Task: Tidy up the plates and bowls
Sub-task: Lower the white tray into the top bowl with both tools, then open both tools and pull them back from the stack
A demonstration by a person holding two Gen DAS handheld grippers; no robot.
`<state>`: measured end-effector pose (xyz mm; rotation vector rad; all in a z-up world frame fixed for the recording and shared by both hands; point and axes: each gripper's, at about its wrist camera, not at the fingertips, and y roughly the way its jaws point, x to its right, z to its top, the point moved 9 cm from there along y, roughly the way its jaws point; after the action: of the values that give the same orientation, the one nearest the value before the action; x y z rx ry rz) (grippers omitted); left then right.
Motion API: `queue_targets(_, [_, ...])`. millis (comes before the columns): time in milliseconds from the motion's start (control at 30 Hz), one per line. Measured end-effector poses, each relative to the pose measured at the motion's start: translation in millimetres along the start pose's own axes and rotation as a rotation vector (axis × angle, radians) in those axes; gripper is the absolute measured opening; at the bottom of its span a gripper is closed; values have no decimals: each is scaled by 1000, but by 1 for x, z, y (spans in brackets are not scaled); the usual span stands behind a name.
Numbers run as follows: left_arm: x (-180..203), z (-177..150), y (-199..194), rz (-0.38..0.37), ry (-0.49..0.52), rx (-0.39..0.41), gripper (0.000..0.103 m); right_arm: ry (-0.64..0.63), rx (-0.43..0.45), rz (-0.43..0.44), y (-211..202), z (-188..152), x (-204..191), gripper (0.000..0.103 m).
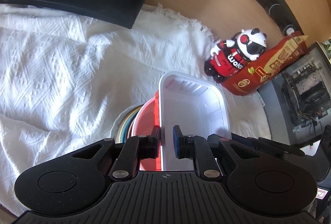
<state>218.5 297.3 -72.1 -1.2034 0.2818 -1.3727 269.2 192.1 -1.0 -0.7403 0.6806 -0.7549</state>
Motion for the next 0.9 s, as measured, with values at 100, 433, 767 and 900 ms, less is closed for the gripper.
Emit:
queue_targets(100, [-2,3,0,-4,10,-6,15,19,4,-22,-1,0,0,27])
queue_targets(433, [2,1,-41,-22,61,146,15,75,109,-99,-28,4,3,28])
queue_targets(767, [29,-78,-82,75,26,310,15,26,196,-62,-67,-27,-8,32])
queue_targets(900, [52,-134,-79,131,83,306,15,2,201,-20,-80,-66,-14,38])
